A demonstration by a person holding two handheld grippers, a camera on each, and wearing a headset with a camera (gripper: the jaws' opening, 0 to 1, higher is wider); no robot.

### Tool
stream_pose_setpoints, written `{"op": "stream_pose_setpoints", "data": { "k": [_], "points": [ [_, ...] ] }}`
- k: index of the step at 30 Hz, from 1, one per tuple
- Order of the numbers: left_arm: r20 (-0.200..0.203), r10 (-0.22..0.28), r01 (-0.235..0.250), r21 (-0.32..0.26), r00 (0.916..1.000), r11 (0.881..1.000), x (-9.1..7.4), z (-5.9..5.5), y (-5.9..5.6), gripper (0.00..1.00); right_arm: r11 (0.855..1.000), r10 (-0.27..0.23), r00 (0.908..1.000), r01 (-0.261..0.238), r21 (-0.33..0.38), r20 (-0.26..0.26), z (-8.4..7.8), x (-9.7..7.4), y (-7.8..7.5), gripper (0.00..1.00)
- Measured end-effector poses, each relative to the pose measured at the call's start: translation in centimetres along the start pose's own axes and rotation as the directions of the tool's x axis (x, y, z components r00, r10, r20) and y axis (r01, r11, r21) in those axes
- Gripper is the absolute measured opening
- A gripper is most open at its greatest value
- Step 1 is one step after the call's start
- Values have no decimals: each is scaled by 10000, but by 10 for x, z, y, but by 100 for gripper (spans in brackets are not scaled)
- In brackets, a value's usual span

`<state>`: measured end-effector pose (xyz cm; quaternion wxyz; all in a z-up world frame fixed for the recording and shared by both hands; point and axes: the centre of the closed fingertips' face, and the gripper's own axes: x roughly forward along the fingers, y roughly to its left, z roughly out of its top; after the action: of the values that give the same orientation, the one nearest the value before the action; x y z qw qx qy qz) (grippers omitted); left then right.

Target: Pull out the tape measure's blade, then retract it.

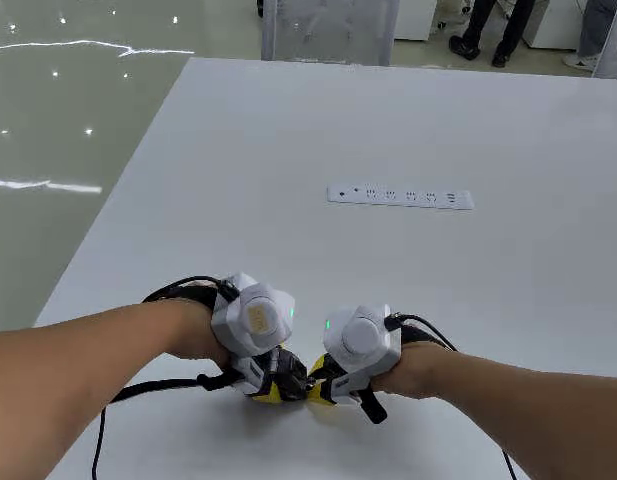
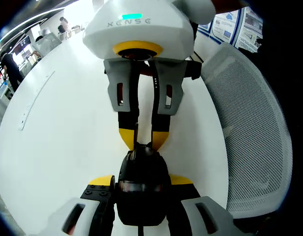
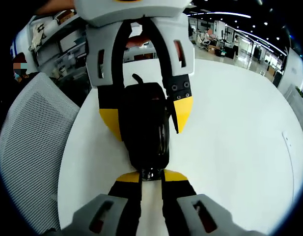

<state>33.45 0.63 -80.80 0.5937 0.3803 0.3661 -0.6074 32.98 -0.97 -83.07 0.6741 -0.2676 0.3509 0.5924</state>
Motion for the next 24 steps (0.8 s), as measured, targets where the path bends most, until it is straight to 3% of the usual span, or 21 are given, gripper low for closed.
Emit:
{"op": "stream_pose_setpoints", "data": {
  "k": [5,9,12,17,24],
  "points": [
    [96,55,-57,151,9999,9999,-3,2,1,36,10000,-23,10000,23,10,46,0,0,0,14],
    [-525,20,-10,186,9986,9998,0,-1,0,37,9997,-161,9998,159,-192,-80,0,0,1,13],
    [-532,22,-21,23,9986,10000,-1,-1,0,38,9996,-217,9997,215,-188,-108,-1,0,1,13],
    [-796,88,-63,316,9968,9995,-2,-2,1,36,9988,-285,9995,278,-399,-146,-1,-1,0,12],
    [-489,188,-173,306,9986,9994,-5,-4,1,35,9989,-307,9995,308,-356,37,1,-4,-1,12]
  ]
}}
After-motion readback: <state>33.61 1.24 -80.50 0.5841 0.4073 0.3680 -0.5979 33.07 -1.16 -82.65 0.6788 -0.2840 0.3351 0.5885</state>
